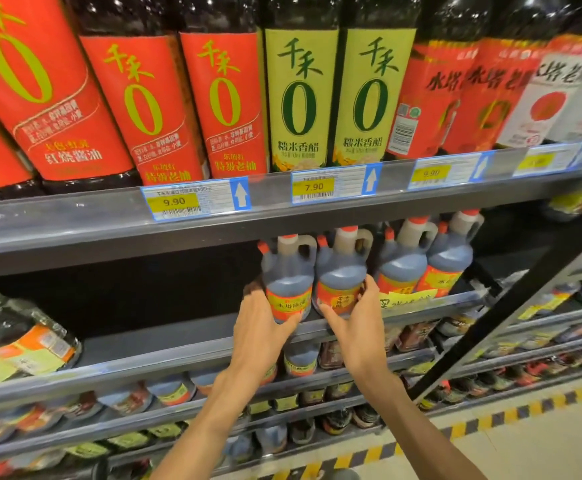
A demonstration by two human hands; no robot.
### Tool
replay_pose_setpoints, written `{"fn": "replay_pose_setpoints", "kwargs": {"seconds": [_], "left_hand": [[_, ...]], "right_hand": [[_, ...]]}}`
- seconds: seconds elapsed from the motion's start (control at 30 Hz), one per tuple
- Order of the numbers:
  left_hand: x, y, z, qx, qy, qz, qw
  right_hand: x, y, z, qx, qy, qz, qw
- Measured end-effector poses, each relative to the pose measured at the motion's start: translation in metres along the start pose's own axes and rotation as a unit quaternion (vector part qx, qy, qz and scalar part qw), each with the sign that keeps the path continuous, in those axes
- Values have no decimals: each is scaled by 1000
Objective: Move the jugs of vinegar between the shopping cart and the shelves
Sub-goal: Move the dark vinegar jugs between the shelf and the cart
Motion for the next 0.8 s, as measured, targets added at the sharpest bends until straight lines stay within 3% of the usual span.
{"fn": "replay_pose_setpoints", "kwargs": {"seconds": [0.27,0.63,0.8], "left_hand": [[3,-7,-4,7,-24,-19,1000],[4,-11,-5,0,-22,-25,999],[9,-10,-4,-5,-32,-20,999]], "right_hand": [[-3,7,-7,-46,-26,-114,992],[-5,-4,-6,-34,-13,-58,998],[-1,1,-10,-36,-43,-104,993]]}}
Point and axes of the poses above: each hand's wrist, its own z-axis towards the middle knuckle, its own x-axis out of the palm, y = z × x, the point moved 3 cm from there along z, towards the middle knuckle, and after that the axes turned 15 degrees about y, right-handed, at the moved point
